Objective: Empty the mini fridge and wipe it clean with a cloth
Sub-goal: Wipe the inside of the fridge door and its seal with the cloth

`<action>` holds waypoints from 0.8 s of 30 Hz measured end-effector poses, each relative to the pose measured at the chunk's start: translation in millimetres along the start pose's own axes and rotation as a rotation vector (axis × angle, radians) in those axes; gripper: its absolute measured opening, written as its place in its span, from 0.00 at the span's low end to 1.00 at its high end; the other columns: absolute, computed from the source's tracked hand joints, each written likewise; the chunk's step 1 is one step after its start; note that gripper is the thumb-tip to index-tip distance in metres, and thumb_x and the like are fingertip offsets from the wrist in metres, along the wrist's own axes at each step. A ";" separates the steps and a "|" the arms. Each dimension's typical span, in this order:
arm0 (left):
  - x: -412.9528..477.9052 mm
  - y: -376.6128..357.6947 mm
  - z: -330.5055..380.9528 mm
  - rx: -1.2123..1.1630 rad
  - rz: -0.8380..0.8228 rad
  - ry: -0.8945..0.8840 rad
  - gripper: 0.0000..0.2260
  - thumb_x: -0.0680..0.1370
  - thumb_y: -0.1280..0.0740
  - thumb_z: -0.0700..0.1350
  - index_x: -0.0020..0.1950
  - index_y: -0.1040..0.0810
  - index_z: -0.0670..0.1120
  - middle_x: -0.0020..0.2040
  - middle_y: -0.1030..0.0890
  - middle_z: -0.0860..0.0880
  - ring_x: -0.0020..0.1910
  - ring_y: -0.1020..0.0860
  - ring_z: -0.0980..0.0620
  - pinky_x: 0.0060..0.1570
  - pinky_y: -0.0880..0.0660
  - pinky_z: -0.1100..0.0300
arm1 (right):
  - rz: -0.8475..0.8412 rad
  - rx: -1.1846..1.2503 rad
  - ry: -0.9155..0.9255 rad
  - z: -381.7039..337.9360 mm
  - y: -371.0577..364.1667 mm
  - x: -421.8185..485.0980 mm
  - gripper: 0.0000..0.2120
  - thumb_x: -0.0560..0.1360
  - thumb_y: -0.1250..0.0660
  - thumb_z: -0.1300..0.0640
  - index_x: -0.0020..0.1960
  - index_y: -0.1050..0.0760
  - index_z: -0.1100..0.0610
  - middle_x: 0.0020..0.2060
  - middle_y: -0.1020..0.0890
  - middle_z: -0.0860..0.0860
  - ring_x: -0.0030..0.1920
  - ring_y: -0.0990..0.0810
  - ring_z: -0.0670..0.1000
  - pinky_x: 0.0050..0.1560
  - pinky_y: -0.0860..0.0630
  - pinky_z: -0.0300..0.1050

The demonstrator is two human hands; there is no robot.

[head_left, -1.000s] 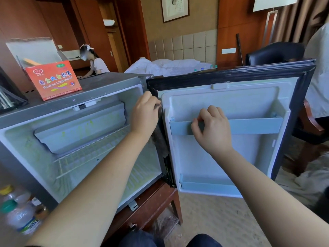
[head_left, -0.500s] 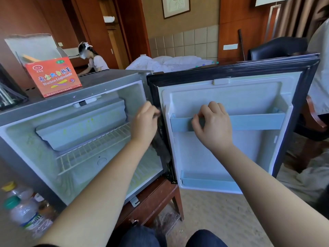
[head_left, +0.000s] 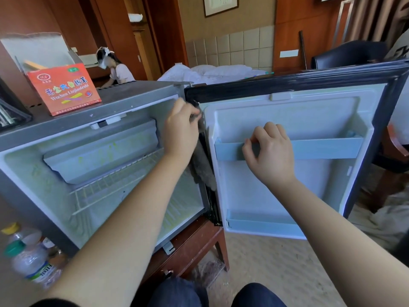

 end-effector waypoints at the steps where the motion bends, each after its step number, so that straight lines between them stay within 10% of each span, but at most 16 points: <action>1: -14.8 -6.2 -4.7 -0.025 0.008 0.026 0.02 0.74 0.30 0.35 0.42 0.21 0.39 0.42 0.24 0.43 0.38 0.23 0.45 0.37 0.32 0.61 | 0.003 -0.002 0.001 -0.2 -0.3 -0.7 0.08 0.72 0.37 0.60 0.36 0.32 0.62 0.34 0.31 0.56 0.36 0.34 0.55 0.35 0.36 0.47; 9: -39.6 -7.6 -15.4 0.026 -0.268 0.037 0.04 0.75 0.31 0.35 0.46 0.16 0.40 0.44 0.23 0.43 0.43 0.23 0.43 0.39 0.33 0.60 | -0.012 -0.007 0.004 0.4 -0.5 0.1 0.08 0.72 0.37 0.59 0.36 0.32 0.61 0.34 0.31 0.55 0.37 0.34 0.55 0.36 0.38 0.46; 24: -66.0 -35.7 -17.0 0.018 -0.154 0.043 0.05 0.73 0.32 0.30 0.45 0.19 0.38 0.44 0.24 0.43 0.43 0.22 0.41 0.39 0.27 0.55 | -0.091 0.112 -0.025 21.7 -2.8 9.9 0.09 0.73 0.38 0.58 0.36 0.33 0.60 0.35 0.33 0.50 0.38 0.35 0.52 0.36 0.42 0.44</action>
Point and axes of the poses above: each hand's wrist, its own x-axis towards the middle knuckle, its own y-axis out of the back of the hand, z = x × y, the point moved 2 cm from there along x, towards the middle knuckle
